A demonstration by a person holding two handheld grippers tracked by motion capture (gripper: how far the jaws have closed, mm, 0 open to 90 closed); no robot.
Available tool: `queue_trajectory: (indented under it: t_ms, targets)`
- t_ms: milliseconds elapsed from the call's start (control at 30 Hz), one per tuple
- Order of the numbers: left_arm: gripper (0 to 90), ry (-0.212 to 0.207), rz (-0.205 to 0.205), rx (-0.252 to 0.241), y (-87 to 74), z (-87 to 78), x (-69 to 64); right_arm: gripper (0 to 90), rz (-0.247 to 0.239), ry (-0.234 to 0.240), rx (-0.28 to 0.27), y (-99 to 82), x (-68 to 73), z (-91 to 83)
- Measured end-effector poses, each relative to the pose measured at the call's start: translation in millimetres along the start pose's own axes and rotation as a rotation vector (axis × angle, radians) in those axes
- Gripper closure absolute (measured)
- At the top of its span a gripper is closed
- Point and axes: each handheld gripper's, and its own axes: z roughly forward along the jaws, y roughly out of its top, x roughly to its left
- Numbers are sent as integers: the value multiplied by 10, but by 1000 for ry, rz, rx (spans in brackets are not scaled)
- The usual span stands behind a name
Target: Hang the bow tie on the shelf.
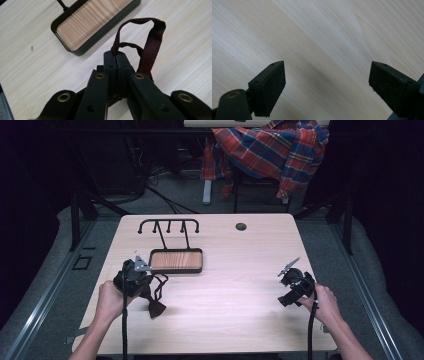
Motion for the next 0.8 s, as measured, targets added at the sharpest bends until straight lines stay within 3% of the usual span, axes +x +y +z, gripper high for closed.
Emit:
queue_trajectory:
  t_ms: [133, 267, 333, 367, 500, 600, 633, 733, 800]
  targets:
    - [891, 22, -15, -23, 14, -45, 45, 136, -13, -4, 17, 1, -9, -15]
    - [892, 44, -41, -47, 20, -99, 106, 136, 3, -1, -2, -16, -1, 3]
    - [891, 46, -52, -57, 26, -123, 137, 136, -21, -11, 32, -14, -21, -23]
    - [891, 50, -54, -58, 31, -130, 147, 136, 22, 6, -20, -38, 0, 10]
    - [891, 65, -59, -70, 41, -141, 172, 136, 19, -1, -13, -37, -3, 7]
    - [891, 70, -62, -72, 52, -145, 214, 136, -20, -5, 34, -16, -22, -23]
    - [891, 73, -65, -74, 54, -147, 226, 136, 8, -3, 1, -32, -6, 2]
    - [891, 73, -72, -76, 59, -155, 260, 136, 23, -3, -8, -44, -3, 13]
    - [891, 73, -78, -75, 67, -156, 292, 136, -7, -6, 29, -31, -26, -10]
